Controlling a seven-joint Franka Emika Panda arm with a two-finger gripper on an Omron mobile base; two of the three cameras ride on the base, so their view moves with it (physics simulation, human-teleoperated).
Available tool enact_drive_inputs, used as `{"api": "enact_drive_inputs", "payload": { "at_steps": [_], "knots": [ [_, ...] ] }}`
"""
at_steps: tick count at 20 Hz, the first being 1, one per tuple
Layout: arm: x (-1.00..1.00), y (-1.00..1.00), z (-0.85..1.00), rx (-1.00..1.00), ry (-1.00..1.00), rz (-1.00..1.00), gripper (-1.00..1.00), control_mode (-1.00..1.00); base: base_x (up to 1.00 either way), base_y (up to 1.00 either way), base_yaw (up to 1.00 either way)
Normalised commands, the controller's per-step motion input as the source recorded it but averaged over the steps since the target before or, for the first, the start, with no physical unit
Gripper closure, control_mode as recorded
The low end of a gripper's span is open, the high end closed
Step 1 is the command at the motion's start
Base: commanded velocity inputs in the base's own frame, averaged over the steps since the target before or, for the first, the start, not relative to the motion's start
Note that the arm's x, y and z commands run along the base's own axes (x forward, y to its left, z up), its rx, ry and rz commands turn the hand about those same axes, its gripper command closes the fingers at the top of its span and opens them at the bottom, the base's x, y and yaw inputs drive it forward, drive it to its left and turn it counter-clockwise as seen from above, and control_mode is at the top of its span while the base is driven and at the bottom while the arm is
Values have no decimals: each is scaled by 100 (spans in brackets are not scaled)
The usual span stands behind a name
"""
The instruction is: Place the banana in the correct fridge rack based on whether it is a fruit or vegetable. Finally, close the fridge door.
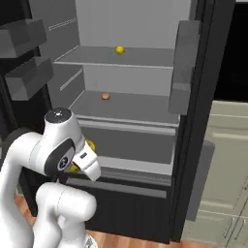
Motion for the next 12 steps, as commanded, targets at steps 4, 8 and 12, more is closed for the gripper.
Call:
{"api": "enact_drive_inputs", "payload": {
  "at_steps": [4, 8, 12],
  "knots": [
    [0, 0, 0, 0, 0, 0, 100, 100, 90, 0, 3],
    [0, 0, 0, 0, 0, 0, 100, 100, 70, 0, 1],
    [14, 0, 0, 0, 0, 0, 100, -100, 45, 0, 0]
  ]
}}
